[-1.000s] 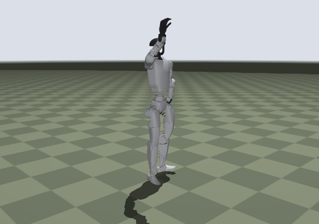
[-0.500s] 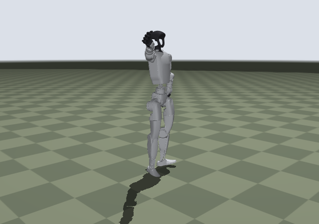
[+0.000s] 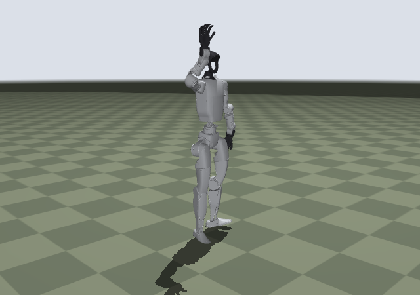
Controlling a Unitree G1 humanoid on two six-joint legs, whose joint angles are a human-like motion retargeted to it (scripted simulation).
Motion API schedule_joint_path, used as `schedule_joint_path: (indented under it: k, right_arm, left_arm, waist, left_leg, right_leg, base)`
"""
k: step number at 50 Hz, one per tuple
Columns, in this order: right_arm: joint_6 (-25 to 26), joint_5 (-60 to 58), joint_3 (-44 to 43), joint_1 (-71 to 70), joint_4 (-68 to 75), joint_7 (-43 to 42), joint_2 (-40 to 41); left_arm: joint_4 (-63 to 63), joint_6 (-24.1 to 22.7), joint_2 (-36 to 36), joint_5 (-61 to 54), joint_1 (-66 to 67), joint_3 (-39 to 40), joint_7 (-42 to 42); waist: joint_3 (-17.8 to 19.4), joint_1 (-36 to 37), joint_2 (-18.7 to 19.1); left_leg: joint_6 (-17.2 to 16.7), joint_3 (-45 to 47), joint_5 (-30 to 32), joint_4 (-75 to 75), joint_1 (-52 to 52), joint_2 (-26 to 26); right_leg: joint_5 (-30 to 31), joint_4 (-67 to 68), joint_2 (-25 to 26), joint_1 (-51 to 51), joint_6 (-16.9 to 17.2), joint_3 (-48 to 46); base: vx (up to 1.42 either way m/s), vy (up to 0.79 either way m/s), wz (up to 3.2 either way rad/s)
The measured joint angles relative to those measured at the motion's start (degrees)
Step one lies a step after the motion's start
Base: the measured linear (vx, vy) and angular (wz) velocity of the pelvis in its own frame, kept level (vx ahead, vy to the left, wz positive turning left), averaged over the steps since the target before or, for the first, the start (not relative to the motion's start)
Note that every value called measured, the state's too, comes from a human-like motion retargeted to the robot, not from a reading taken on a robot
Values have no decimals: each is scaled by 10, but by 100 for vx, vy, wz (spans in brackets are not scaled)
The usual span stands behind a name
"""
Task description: In place motions
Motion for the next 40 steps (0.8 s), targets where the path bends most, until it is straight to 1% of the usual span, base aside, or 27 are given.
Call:
schedule_joint_path:
  k: [1, 2, 3, 5, 6, 7, 8, 10, 11, 13, 15, 17, 18, 20, 23, 25, 28, 30, 32, 33, 35, 36, 37, 38, 40]
  right_arm:
    - [3, -46, 47, -43, -48, -19, -17]
    - [-2, -89, 112, -102, -89, -39, -25]
    - [-21, -125, 212, -197, -115, -63, -14]
    - [-77, -160, 428, -397, -130, -101, 35]
    - [-100, -161, 488, -449, -125, -108, 54]
    - [-118, -161, 533, -488, -120, -114, 68]
    - [-123, -160, 550, -501, -112, -121, 71]
    - [-115, -144, 558, -508, -80, -145, 57]
    - [-109, -124, 546, -495, -51, -155, 42]
    - [-102, -70, 502, -450, 26, -169, 13]
    - [-102, -5, 378, -326, 132, -170, 5]
    - [-81, 45, 125, -93, 222, -147, 33]
    - [-70, 77, 20, -3, 263, -135, 49]
    - [-66, 149, -170, 145, 341, -105, 93]
    - [-94, 303, -342, 225, 484, -36, 159]
    - [-93, 439, -429, 242, 589, 39, 183]
    - [5, 678, -551, 273, 728, 219, 184]
    - [22, 813, -629, 312, 784, 300, 186]
    - [-39, 939, -703, 354, 792, 290, 217]
    - [-93, 990, -731, 376, 784, 257, 236]
    - [-192, 1028, -751, 401, 758, 179, 265]
    - [-223, 1011, -740, 402, 731, 141, 278]
    - [-248, 989, -726, 402, 700, 110, 290]
    - [-259, 957, -704, 397, 660, 90, 301]
    - [-264, 903, -656, 384, 581, 80, 311]
  left_arm:
    - [-3, -3, 6, -1, -6, -6, 3]
    - [-6, -5, 9, -2, -11, -10, 6]
    - [-7, -6, 8, -1, -13, -9, 7]
    - [-9, -8, -8, 8, -13, -2, 1]
    - [-10, -9, -18, 15, -14, -2, -6]
    - [-11, -10, -27, 23, -14, -3, -13]
    - [-11, -10, -36, 30, -14, -5, -19]
    - [-12, -12, -53, 49, -16, -12, -34]
    - [-9, -12, -61, 60, -16, -16, -40]
    - [-2, -10, -77, 77, -13, -24, -48]
    - [12, -5, -89, 89, -4, -25, -47]
    - [31, 3, -83, 94, 13, -11, -42]
    - [40, 8, -80, 95, 18, -6, -41]
    - [57, 20, -72, 93, 28, 2, -39]
    - [76, 32, -67, 68, 43, 15, -33]
    - [85, 35, -65, 43, 55, 26, -29]
    - [85, 48, -65, 12, 69, 47, -28]
    - [85, 53, -69, -4, 74, 59, -26]
    - [85, 54, -70, -18, 72, 62, -23]
    - [85, 55, -68, -23, 70, 60, -22]
    - [85, 53, -65, -29, 65, 57, -23]
    - [85, 52, -64, -29, 61, 54, -26]
    - [85, 50, -63, -27, 58, 50, -30]
    - [83, 49, -62, -23, 54, 47, -34]
    - [74, 45, -60, -13, 46, 37, -39]
  waist:
    - [0, -2, -5]
    - [0, -5, -8]
    - [-1, -11, -7]
    - [0, -16, 5]
    - [3, -13, 10]
    - [5, -9, 15]
    - [8, -5, 18]
    - [15, 4, 24]
    - [16, 10, 27]
    - [16, 21, 35]
    - [6, 22, 40]
    - [-3, 7, 34]
    - [-5, 5, 30]
    - [-7, 7, 19]
    - [-11, 11, 7]
    - [-13, 11, 3]
    - [-14, 12, 0]
    - [-12, 14, 0]
    - [-12, 20, -2]
    - [-11, 23, -5]
    - [-12, 27, -7]
    - [-13, 28, -6]
    - [-14, 28, -6]
    - [-15, 26, -5]
    - [-16, 25, -4]
  left_leg:
    - [0, -1, 0, 0, 1, -1]
    - [0, -2, 0, -1, 3, -2]
    - [1, -2, 0, -1, 6, -3]
    - [1, -1, -1, -3, 14, -4]
    - [1, 1, -2, -3, 19, -5]
    - [2, 2, -2, -4, 23, -5]
    - [2, 3, -3, -4, 27, -5]
    - [3, 3, -4, -4, 32, -6]
    - [4, 3, -4, -5, 33, -6]
    - [5, 2, -5, -5, 32, -6]
    - [5, -1, -4, -4, 26, -6]
    - [6, -5, -3, -2, 22, -7]
    - [7, -7, -3, -1, 21, -7]
    - [8, -9, -4, 0, 20, -8]
    - [8, -10, -4, 1, 20, -8]
    - [8, -10, -4, 1, 20, -7]
    - [9, -10, -5, 2, 20, -5]
    - [9, -9, -5, 3, 23, -5]
    - [9, -9, -6, 2, 26, -5]
    - [9, -9, -7, 1, 28, -6]
    - [10, -8, -8, -1, 32, -7]
    - [10, -8, -8, -2, 32, -7]
    - [10, -7, -8, -2, 33, -7]
    - [10, -7, -8, -1, 32, -7]
    - [10, -7, -7, 0, 31, -9]
  right_leg:
    - [-1, 0, -1, 2, 0, -1]
    - [-1, 0, -2, 4, 0, -2]
    - [-2, 0, -2, 6, 0, -2]
    - [-2, 0, -2, 11, 0, 0]
    - [-2, 1, -1, 14, -1, 2]
    - [-2, 1, -1, 17, -1, 4]
    - [-2, 1, -1, 19, -1, 6]
    - [-3, 0, 0, 23, -1, 7]
    - [-3, 0, 1, 24, 0, 7]
    - [-4, -1, 1, 25, 1, 5]
    - [-5, -2, 1, 23, 3, 0]
    - [-6, -4, 0, 23, 3, -6]
    - [-6, -4, 1, 24, 3, -8]
    - [-7, -5, 1, 25, 4, -9]
    - [-9, -7, 2, 26, 4, -10]
    - [-9, -8, 3, 26, 4, -9]
    - [-9, -8, 6, 25, 4, -7]
    - [-10, -8, 6, 27, 4, -6]
    - [-11, -8, 7, 29, 4, -5]
    - [-12, -7, 7, 29, 4, -4]
    - [-12, -7, 8, 30, 5, -3]
    - [-12, -7, 8, 31, 5, -2]
    - [-13, -7, 8, 31, 5, -2]
    - [-13, -7, 7, 31, 5, -2]
    - [-13, -7, 5, 32, 5, -4]
  base:
    - [0, 0, 0]
    - [0, 0, 0]
    - [0, 0, 0]
    - [2, 3, -7]
    - [6, 5, -19]
    - [8, 5, -21]
    - [7, 4, -16]
    - [3, 2, -5]
    - [0, 0, 0]
    - [7, 3, 9]
    - [8, 5, 20]
    - [5, 3, 23]
    - [0, 0, 0]
    - [0, 0, 0]
    - [0, 0, 0]
    - [0, 0, 0]
    - [0, 0, 0]
    - [0, 0, 0]
    - [0, 0, 0]
    - [0, 0, 0]
    - [3, 7, -6]
    - [1, 7, -5]
    - [-1, 6, -1]
    - [0, 0, 0]
    - [0, 0, 0]
